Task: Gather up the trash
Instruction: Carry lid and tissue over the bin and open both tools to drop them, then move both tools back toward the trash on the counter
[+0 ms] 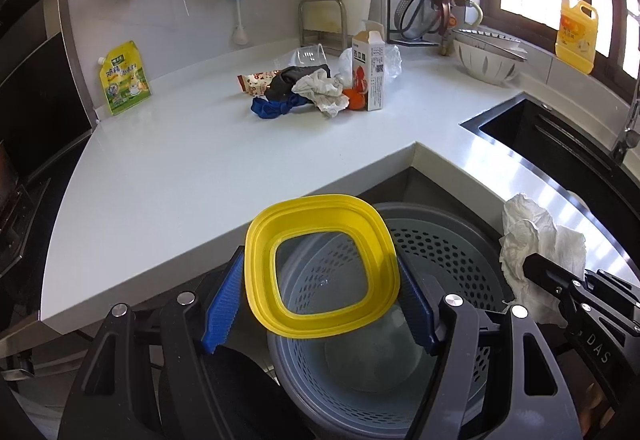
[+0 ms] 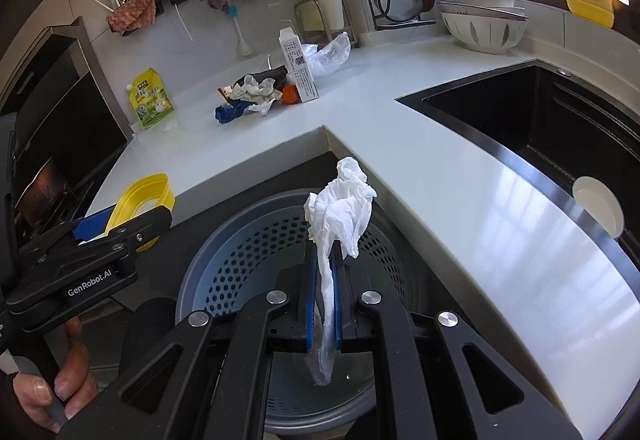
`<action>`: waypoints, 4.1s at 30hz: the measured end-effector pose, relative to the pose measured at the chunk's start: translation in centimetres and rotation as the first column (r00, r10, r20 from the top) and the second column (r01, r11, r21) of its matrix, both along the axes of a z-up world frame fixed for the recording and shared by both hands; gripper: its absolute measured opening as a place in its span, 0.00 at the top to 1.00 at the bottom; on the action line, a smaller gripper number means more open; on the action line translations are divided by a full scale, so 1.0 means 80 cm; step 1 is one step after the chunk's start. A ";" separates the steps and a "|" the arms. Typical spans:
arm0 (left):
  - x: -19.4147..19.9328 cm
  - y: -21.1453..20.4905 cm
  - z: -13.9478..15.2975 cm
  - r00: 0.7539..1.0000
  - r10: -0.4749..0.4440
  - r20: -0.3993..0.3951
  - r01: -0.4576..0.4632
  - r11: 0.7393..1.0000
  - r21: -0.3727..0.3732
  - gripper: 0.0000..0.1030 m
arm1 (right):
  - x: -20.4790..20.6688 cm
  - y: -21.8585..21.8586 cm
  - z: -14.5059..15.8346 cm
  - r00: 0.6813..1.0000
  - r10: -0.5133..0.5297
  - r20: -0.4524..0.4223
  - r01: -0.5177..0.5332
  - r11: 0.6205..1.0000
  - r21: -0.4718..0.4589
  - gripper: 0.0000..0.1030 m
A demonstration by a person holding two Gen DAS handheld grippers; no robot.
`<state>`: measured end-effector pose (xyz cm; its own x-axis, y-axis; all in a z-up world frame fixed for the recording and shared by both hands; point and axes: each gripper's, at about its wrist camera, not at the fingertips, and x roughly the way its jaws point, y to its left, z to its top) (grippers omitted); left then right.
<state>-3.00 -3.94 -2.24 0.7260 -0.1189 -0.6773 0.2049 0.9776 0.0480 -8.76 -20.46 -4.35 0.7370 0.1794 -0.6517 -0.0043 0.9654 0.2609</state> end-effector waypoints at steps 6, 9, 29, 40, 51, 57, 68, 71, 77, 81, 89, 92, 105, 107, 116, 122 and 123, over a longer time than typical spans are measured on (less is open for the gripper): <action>-0.014 0.002 -0.016 1.000 0.000 -0.017 0.000 1.000 0.004 0.34 | -0.010 0.020 -0.013 0.999 0.031 -0.028 -0.032 0.999 -0.027 0.93; -0.018 0.003 -0.021 1.000 0.002 -0.019 -0.001 1.000 0.015 0.34 | -0.011 0.026 -0.014 0.999 0.038 -0.028 -0.039 0.999 -0.032 0.93; 0.006 -0.003 -0.081 0.986 -0.038 -0.161 0.038 0.999 -0.001 0.32 | 0.011 0.026 -0.066 0.990 0.054 -0.132 -0.057 0.998 -0.018 0.93; 0.019 -0.003 -0.100 0.978 -0.045 -0.204 0.043 0.999 -0.016 0.30 | 0.023 0.020 -0.082 0.985 0.061 -0.159 -0.062 0.998 0.001 0.93; 0.023 0.000 -0.101 0.975 -0.041 -0.219 0.035 0.999 -0.032 0.19 | 0.021 0.018 -0.076 0.990 0.048 -0.133 -0.049 0.999 -0.004 0.63; 0.021 0.002 -0.099 0.978 -0.030 -0.208 0.024 0.999 -0.034 0.15 | 0.017 0.015 -0.073 0.992 0.039 -0.124 -0.040 0.999 -0.004 0.63; 0.013 0.009 -0.086 0.983 -0.033 -0.179 0.020 0.997 -0.073 0.12 | 0.010 0.013 -0.058 0.996 0.032 -0.087 -0.033 0.999 -0.010 0.60; 0.012 0.014 -0.079 0.987 -0.021 -0.161 0.007 0.996 -0.087 0.11 | 0.007 0.014 -0.051 0.997 0.029 -0.070 -0.030 0.999 -0.012 0.59; 0.012 0.029 -0.056 0.994 -0.003 -0.114 -0.011 0.992 -0.122 0.11 | 0.002 0.016 -0.026 1.000 0.022 -0.005 -0.022 1.000 -0.020 0.54; 0.016 0.038 -0.032 0.998 0.019 -0.067 -0.028 0.990 -0.135 0.11 | 0.009 0.013 -0.004 0.999 0.014 0.041 -0.013 0.999 -0.032 0.51; 0.043 0.055 0.016 0.997 0.063 0.038 -0.056 0.984 -0.168 0.09 | 0.045 0.003 0.040 0.991 -0.006 0.136 0.014 0.999 -0.052 0.47; 0.059 0.059 0.028 0.994 0.084 0.066 -0.070 0.981 -0.182 0.08 | 0.063 0.001 0.053 0.986 -0.009 0.166 0.019 0.998 -0.060 0.43; 0.151 0.072 0.038 0.985 0.152 0.085 -0.135 0.975 -0.178 0.07 | 0.181 0.016 0.066 0.983 0.014 0.183 0.009 0.992 -0.127 0.40; 0.164 0.072 0.037 0.983 0.157 0.089 -0.141 0.975 -0.171 0.07 | 0.202 0.017 0.063 0.985 0.015 0.174 0.008 0.992 -0.127 0.40; 0.222 0.061 0.021 0.984 0.163 0.072 -0.151 0.977 -0.150 0.06 | 0.278 0.017 0.050 0.989 0.002 0.146 0.018 0.991 -0.134 0.40; 0.253 0.053 0.010 0.985 0.170 0.037 -0.163 0.976 -0.145 0.06 | 0.313 0.021 0.043 0.990 0.004 0.140 0.014 0.992 -0.128 0.40; 0.257 0.052 0.009 0.985 0.171 0.034 -0.165 0.976 -0.142 0.06 | 0.318 0.022 0.041 0.990 0.006 0.138 0.011 0.992 -0.128 0.40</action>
